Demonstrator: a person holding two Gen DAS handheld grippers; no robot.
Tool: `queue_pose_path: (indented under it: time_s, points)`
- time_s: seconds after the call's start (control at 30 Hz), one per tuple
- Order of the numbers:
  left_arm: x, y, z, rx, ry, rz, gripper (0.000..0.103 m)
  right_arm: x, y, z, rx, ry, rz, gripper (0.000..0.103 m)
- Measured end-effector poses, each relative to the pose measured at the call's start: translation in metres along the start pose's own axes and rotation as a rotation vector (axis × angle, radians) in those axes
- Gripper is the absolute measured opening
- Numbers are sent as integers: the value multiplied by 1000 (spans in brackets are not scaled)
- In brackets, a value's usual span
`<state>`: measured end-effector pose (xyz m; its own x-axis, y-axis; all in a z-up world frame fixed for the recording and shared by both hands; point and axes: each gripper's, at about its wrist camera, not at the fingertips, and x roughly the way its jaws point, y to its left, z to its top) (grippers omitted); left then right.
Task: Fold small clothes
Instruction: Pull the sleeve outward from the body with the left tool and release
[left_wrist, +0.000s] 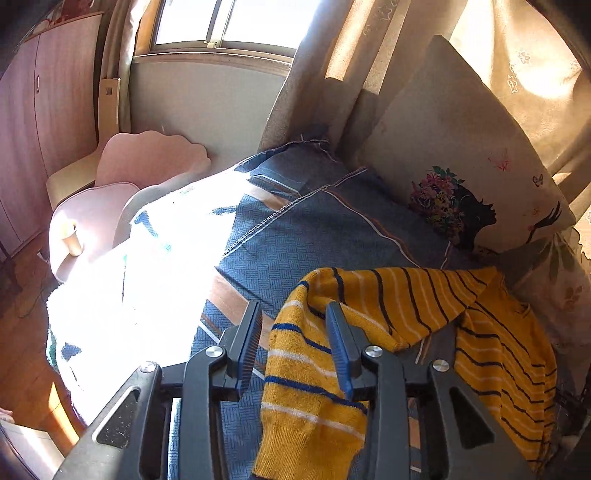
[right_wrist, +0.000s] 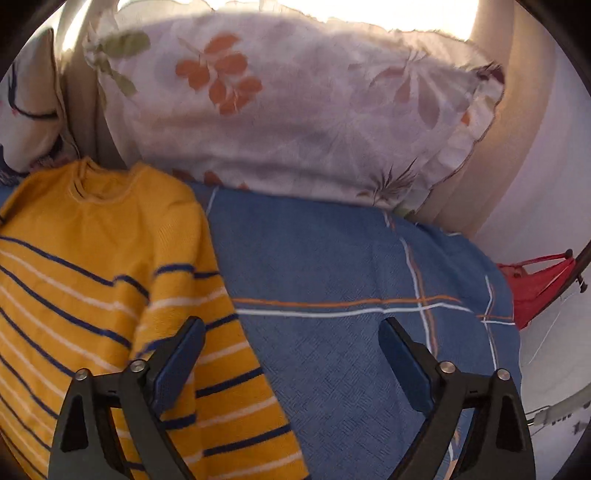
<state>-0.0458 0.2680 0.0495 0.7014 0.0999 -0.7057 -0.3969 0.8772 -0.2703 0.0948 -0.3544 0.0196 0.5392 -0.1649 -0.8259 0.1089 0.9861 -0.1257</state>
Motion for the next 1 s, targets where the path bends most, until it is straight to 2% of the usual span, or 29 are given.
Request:
queue_pose_path:
  time_s: [0.13,0.2,0.27,0.3,0.33,0.4,0.47,0.57,0.63,0.67,0.73,0.77,0.83,0.87,0.9,0.97,1.0]
  points:
    - [-17,-4,-11,36,-14,-17,40,16,-5,-14,72,60,221,89]
    - [-14,-10,-11,47,-6,-31,40,20,-8,-16,101,57,272,89]
    - [-12,-21,-14,54,6,-44,40,17,-13,-14,124,48,338,66]
    - [-10,-27,-16,60,12,-46,40,18,-19,-12,161,63,399,30]
    - [-8,-34,-17,69,19,-47,40,19,-28,-9,205,71,448,11]
    - [-4,-47,-20,87,30,-55,40,10,-42,-1,232,29,437,7]
    - [-2,-60,-22,107,38,-56,40,2,-58,14,235,-5,362,3]
    - [1,-80,-25,138,45,-64,40,-4,-89,42,261,-61,187,2]
    - [5,-95,-28,159,54,-71,40,1,-108,59,279,-66,81,2]
    - [7,-103,-30,166,62,-79,40,6,-116,65,298,-41,93,2]
    - [9,-117,-34,180,72,-97,41,18,-120,65,317,34,279,5]
    - [12,-123,-36,191,73,-102,42,22,-116,60,294,67,358,10]
    - [15,-135,-42,211,78,-109,46,25,-102,44,253,107,450,56]
    - [19,-138,-43,218,85,-115,47,25,-92,32,240,121,499,62]
    - [23,-144,-45,225,95,-122,47,28,-87,22,227,139,540,62]
    - [33,-153,-45,239,116,-131,47,32,-75,7,205,168,566,62]
    - [35,-159,-47,246,126,-138,47,23,-71,1,184,126,543,63]
